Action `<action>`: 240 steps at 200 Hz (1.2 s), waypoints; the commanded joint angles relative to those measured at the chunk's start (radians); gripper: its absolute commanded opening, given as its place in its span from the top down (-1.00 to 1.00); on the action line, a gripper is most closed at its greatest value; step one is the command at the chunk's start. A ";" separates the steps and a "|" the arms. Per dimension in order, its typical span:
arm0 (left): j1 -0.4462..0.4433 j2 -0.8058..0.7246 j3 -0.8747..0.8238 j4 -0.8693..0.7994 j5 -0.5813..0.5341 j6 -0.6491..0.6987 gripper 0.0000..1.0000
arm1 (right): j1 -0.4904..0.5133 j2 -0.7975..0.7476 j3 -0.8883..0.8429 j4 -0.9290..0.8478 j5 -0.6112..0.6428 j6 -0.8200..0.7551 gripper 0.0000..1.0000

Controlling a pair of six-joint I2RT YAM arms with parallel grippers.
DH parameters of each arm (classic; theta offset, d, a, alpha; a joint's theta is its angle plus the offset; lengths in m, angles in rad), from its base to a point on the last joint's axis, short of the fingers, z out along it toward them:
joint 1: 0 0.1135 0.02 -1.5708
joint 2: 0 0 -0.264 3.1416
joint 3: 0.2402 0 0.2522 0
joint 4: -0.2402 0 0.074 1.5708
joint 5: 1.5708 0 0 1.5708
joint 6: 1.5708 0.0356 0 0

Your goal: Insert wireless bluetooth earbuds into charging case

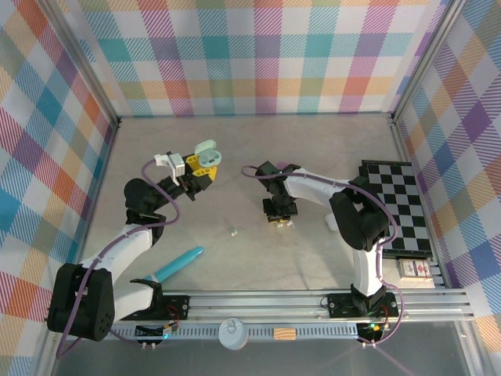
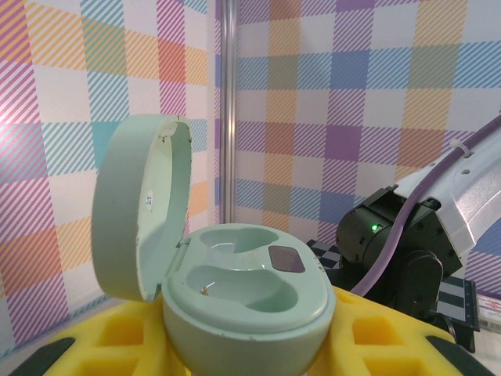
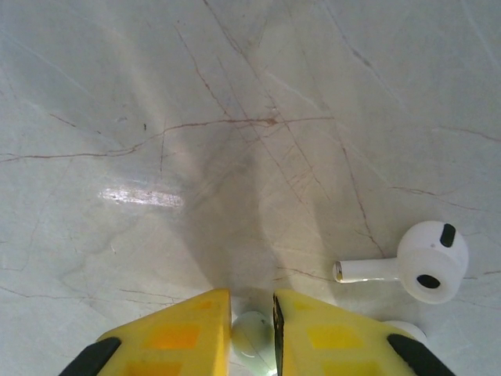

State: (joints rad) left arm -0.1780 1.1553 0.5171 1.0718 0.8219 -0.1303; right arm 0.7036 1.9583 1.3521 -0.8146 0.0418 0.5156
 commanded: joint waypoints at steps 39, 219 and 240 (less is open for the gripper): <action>0.012 -0.021 0.001 0.023 0.017 0.018 0.36 | 0.002 -0.013 -0.014 -0.035 -0.025 -0.048 0.49; 0.012 -0.022 0.005 0.026 0.025 0.009 0.36 | -0.002 -0.037 -0.018 -0.024 -0.025 -0.072 0.64; 0.011 -0.025 0.005 0.026 0.029 0.010 0.36 | -0.022 -0.100 -0.042 0.040 -0.099 -0.042 0.65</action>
State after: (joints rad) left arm -0.1780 1.1542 0.5171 1.0718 0.8227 -0.1303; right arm 0.6994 1.9472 1.3354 -0.8238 0.0113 0.4366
